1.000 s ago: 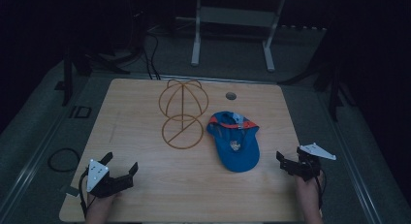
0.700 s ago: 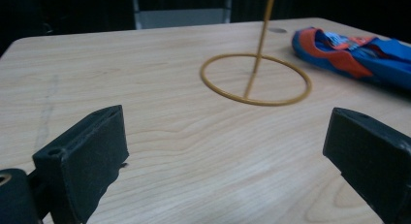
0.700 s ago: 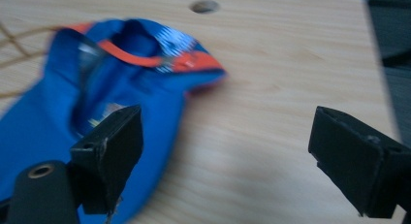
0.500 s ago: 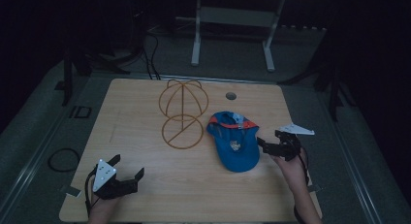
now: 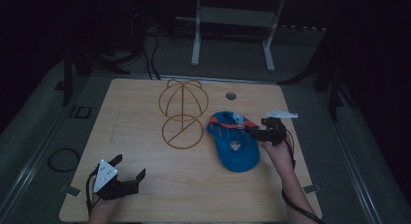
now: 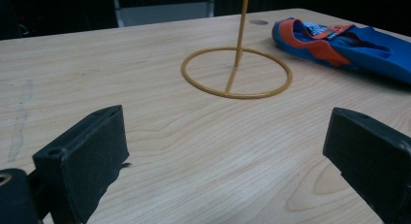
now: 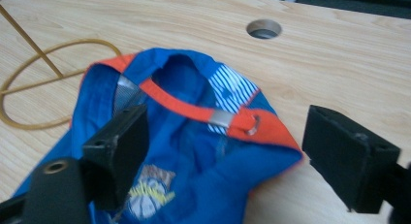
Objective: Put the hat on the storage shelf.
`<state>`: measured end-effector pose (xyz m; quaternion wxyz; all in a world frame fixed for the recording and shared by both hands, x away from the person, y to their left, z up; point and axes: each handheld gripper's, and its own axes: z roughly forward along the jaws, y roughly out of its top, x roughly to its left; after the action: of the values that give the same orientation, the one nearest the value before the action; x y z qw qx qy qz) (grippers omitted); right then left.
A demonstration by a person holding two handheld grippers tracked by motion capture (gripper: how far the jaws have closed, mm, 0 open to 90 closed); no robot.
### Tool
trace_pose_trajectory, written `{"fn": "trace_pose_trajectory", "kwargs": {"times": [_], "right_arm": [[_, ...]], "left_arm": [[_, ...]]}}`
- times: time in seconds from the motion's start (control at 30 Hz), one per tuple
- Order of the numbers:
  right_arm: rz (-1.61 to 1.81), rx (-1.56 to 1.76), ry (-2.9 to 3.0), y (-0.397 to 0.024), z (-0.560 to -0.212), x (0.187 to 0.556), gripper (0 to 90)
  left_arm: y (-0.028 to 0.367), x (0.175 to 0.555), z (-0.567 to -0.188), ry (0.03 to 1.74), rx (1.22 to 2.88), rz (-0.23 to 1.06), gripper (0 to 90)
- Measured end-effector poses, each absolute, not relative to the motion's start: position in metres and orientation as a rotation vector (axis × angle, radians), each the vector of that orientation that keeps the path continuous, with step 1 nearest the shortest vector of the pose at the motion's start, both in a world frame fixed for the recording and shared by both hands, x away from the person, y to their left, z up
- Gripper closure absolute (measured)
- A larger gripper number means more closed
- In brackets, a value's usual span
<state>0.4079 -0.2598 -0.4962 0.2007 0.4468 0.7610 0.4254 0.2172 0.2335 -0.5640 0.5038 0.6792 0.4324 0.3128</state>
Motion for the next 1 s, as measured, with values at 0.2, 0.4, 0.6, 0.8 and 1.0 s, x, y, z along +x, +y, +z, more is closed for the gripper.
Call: {"fn": "trace_pose_trajectory", "kwargs": {"times": [0.2, 0.4, 0.6, 0.8, 1.0], "right_arm": [[1.175, 1.24, 2.142, -0.243, -0.493, 0.427, 17.5], [1.139, 1.239, 2.174, -0.226, -0.495, 0.446, 17.5], [1.091, 1.269, 2.194, -0.215, -0.503, 0.463, 17.6], [1.0, 1.332, 2.203, -0.205, -0.519, 0.485, 17.6], [0.893, 1.366, 2.233, -0.197, -0.535, 0.497, 17.6]], "left_arm": [[0.232, 0.218, -0.564, 1.037, 1.653, 0.75, 2.5], [0.232, 0.218, -0.564, 1.036, 1.654, 0.746, 2.5], [0.232, 0.218, -0.564, 1.03, 1.655, 0.739, 2.5], [0.232, 0.218, -0.564, 1.03, 1.664, 0.73, 2.5], [0.232, 0.218, -0.564, 1.026, 1.666, 0.729, 2.6]]}}
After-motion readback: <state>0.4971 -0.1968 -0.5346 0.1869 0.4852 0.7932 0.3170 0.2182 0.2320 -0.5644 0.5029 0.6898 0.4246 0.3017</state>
